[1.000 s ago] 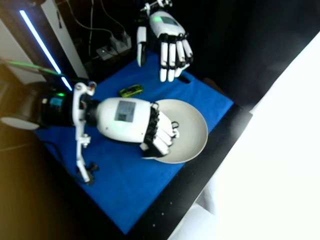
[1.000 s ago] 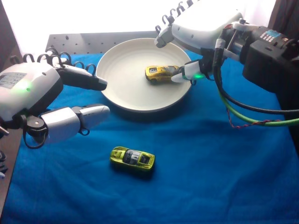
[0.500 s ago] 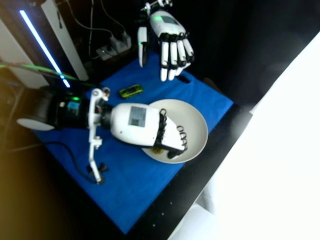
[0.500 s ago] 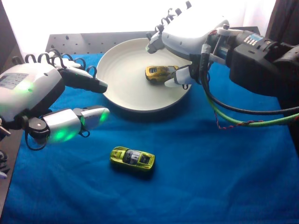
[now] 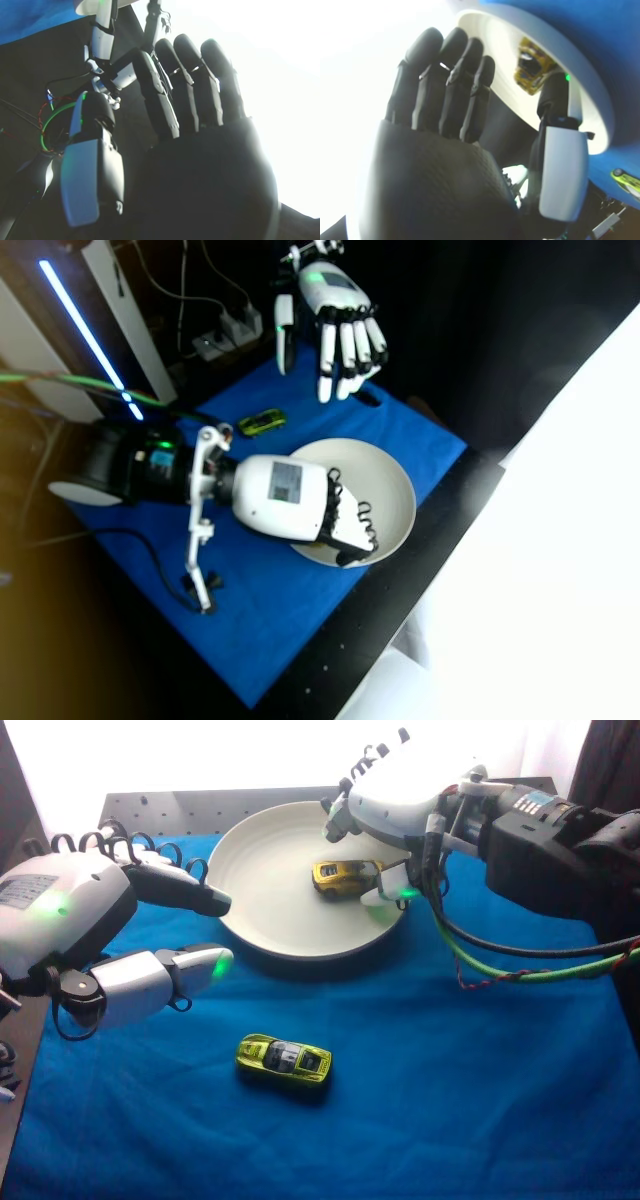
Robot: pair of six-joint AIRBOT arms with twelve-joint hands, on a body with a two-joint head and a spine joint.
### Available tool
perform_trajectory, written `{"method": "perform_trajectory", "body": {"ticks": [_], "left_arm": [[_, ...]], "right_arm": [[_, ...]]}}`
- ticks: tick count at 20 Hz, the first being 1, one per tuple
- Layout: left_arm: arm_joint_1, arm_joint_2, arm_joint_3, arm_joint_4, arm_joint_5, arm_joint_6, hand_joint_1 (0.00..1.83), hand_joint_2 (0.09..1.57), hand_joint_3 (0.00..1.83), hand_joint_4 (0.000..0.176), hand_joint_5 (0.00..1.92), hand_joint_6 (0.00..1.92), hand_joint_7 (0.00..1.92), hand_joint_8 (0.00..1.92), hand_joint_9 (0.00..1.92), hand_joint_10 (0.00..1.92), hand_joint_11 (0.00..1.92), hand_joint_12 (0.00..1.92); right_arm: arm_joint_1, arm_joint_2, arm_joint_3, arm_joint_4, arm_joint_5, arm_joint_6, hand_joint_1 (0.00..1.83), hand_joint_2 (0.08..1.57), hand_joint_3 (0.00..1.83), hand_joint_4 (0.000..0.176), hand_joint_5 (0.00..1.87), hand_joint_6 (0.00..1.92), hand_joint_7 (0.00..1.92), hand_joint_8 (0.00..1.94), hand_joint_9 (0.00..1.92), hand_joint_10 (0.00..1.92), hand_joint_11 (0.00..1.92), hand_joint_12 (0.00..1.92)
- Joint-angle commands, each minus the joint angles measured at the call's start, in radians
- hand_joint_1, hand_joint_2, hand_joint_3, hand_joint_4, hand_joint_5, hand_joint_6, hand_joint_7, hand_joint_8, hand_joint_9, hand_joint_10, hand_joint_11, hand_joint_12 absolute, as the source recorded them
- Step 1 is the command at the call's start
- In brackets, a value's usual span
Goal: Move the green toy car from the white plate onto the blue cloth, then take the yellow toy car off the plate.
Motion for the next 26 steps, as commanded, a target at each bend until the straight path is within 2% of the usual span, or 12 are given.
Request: {"method": "perform_trajectory", "body": {"ticks": [1, 3, 4, 5, 18, 19, 20, 21, 22, 23, 25, 26], "left_arm": [[-0.007, -0.005, -0.001, 0.023, -0.131, -0.001, 0.49, 1.2, 0.0, 0.075, 0.87, 0.01, 0.63, 0.5, 0.43, 0.92, 0.15, 1.62], [-0.007, -0.005, -0.001, 0.023, -0.133, -0.002, 0.49, 1.21, 0.0, 0.081, 0.87, 0.01, 0.65, 0.45, 0.45, 0.89, 0.19, 1.61], [-0.007, -0.005, -0.002, 0.023, -0.133, -0.002, 0.75, 1.28, 0.0, 0.157, 0.69, 1.17, 0.68, 0.4, 0.47, 0.84, 0.2, 1.58], [-0.007, -0.005, -0.002, 0.023, -0.133, -0.003, 0.78, 1.31, 0.0, 0.172, 0.61, 1.47, 0.68, 0.4, 0.46, 0.87, 0.18, 1.61], [-0.007, -0.005, -0.002, 0.027, -0.141, -0.011, 0.83, 1.29, 0.0, 0.176, 0.65, 1.47, 0.61, 0.78, 0.45, 1.01, 0.19, 1.62], [-0.007, -0.005, -0.003, 0.027, -0.143, -0.012, 1.04, 1.3, 0.0, 0.055, 0.7, 1.44, 0.59, 1.39, 0.46, 1.04, 0.2, 1.65], [-0.007, -0.005, -0.003, 0.027, -0.144, -0.012, 1.07, 1.31, 0.0, 0.033, 0.69, 1.46, 0.57, 1.53, 0.45, 1.06, 0.18, 1.67], [-0.007, -0.005, -0.003, 0.027, -0.145, -0.012, 1.08, 1.31, 0.0, 0.026, 0.7, 1.44, 0.58, 1.56, 0.45, 1.08, 0.18, 1.68], [-0.007, -0.005, -0.003, 0.027, -0.145, -0.013, 1.08, 1.31, 0.0, 0.025, 0.71, 1.44, 0.58, 1.56, 0.45, 1.08, 0.17, 1.67], [-0.007, -0.006, -0.003, 0.026, -0.146, -0.013, 1.09, 1.3, 0.0, 0.024, 0.72, 1.43, 0.58, 1.54, 0.46, 1.09, 0.18, 1.67], [-0.004, -0.006, -0.003, 0.026, -0.15, -0.016, 1.09, 1.3, 0.0, 0.014, 0.73, 1.41, 0.58, 1.55, 0.46, 1.09, 0.17, 1.66], [-0.003, -0.006, -0.003, 0.026, -0.152, -0.019, 1.1, 1.29, 0.0, 0.012, 0.74, 1.39, 0.59, 1.55, 0.46, 1.1, 0.17, 1.66]], "right_arm": [[0.022, -0.002, 0.007, -0.007, 0.104, -0.002, 1.03, 0.98, 0.0, 0.0, 0.7, 0.0, 0.78, 0.15, 0.5, 0.96, 0.28, 1.66], [0.022, -0.005, 0.011, -0.007, 0.099, -0.002, 1.02, 0.99, 0.0, 0.0, 0.7, 0.0, 0.77, 0.14, 0.46, 1.04, 0.27, 1.68], [0.022, -0.006, 0.012, -0.007, 0.097, -0.002, 1.02, 0.99, 0.0, 0.0, 0.72, 0.0, 0.77, 0.1, 0.48, 0.92, 0.26, 1.61], [0.022, -0.007, 0.013, -0.007, 0.095, -0.002, 1.02, 0.98, 0.0, 0.0, 0.72, 0.0, 0.78, 0.1, 0.5, 0.9, 0.27, 1.61], [0.022, -0.027, 0.026, -0.007, 0.076, -0.003, 1.01, 1.02, 0.0, 0.0, 0.76, 0.0, 0.66, 0.0, 0.42, 0.58, 0.11, 1.58], [0.022, -0.027, 0.026, -0.007, 0.075, -0.003, 1.03, 1.02, 0.0, 0.0, 0.78, 0.0, 0.7, 0.01, 0.43, 0.63, 0.13, 1.62], [0.022, -0.028, 0.026, -0.007, 0.075, -0.003, 1.06, 1.05, 0.0, 0.0, 0.81, 0.01, 0.75, 0.02, 0.44, 0.73, 0.17, 1.65], [0.022, -0.028, 0.026, -0.007, 0.075, -0.003, 1.08, 1.07, 0.0, 0.0, 0.82, 0.0, 0.75, 0.01, 0.44, 0.73, 0.18, 1.64], [0.022, -0.028, 0.026, -0.007, 0.075, -0.003, 1.12, 1.14, 0.0, 0.0, 0.87, 0.89, 0.75, 0.01, 0.45, 0.74, 0.18, 1.66], [0.022, -0.028, 0.026, -0.007, 0.075, -0.003, 1.12, 1.18, 0.0, 0.0, 0.83, 1.15, 0.7, 0.0, 0.39, 0.66, 0.09, 1.65], [0.022, -0.028, 0.023, -0.007, 0.075, -0.003, 1.11, 1.2, 0.0, 0.0, 0.8, 1.24, 0.45, 0.0, 0.16, 0.64, 0.02, 1.59], [0.022, -0.028, 0.02, -0.007, 0.076, -0.003, 1.12, 1.21, 0.0, 0.0, 0.8, 1.24, 0.58, 0.07, 0.26, 0.69, 0.0, 1.65]]}}
